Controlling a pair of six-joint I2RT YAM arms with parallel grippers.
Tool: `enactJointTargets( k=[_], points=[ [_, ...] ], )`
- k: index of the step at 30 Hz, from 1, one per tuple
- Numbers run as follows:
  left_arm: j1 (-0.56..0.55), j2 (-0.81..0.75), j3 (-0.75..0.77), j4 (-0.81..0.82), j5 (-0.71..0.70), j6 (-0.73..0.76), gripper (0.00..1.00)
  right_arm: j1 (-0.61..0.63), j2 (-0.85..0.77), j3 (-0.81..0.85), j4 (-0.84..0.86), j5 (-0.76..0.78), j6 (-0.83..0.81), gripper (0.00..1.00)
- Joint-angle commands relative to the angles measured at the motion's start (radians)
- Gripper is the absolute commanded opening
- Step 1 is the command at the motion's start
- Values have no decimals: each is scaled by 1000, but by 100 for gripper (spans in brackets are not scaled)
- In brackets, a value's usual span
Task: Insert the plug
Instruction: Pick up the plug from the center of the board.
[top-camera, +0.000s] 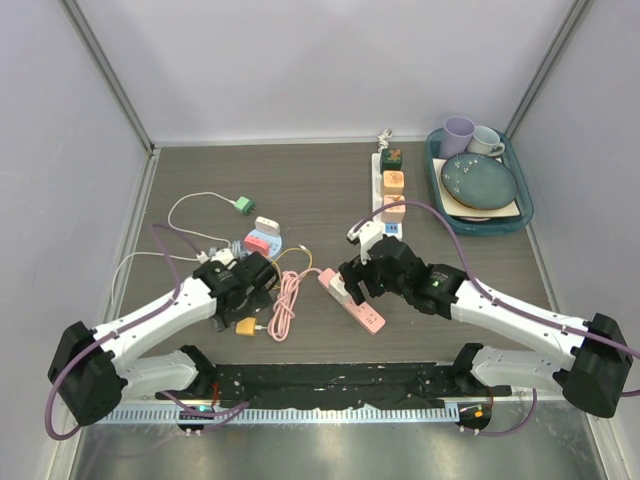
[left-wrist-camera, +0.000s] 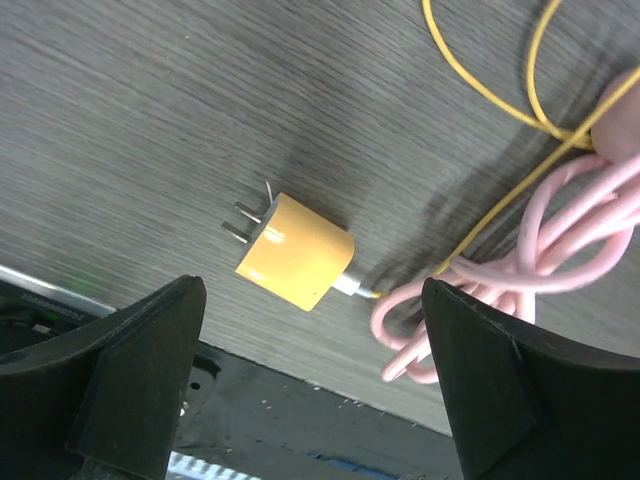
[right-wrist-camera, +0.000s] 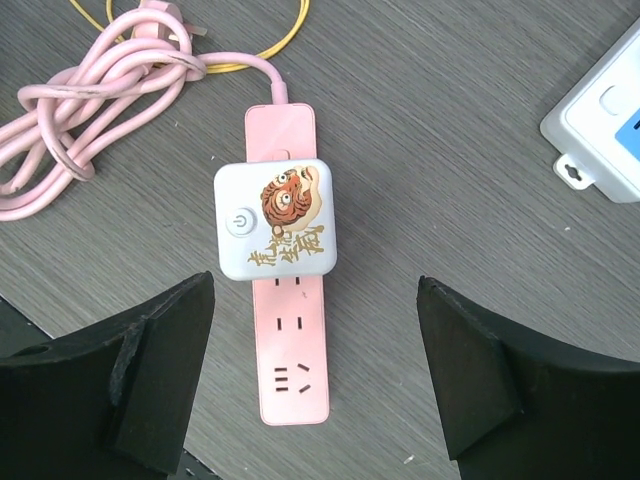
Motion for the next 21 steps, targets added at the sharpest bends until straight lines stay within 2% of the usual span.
enactJointTargets(
  k=[1,7,13,21],
  points=[
    [-7,26,-10,-5,-76,-183,91,-3,-15,-22,72,-5,-28,86],
    [-8,33,-61,47,-46,-304,85,-4,-19,-41,86,-13,-39,86],
    [-8,39,-85,-20,-26,-432,83,-3,2,-47,92,-17,-45,86],
    [-8,78,-123,64,20,-449,83,-3,34,-45,100,-26,-51,86]
  ],
)
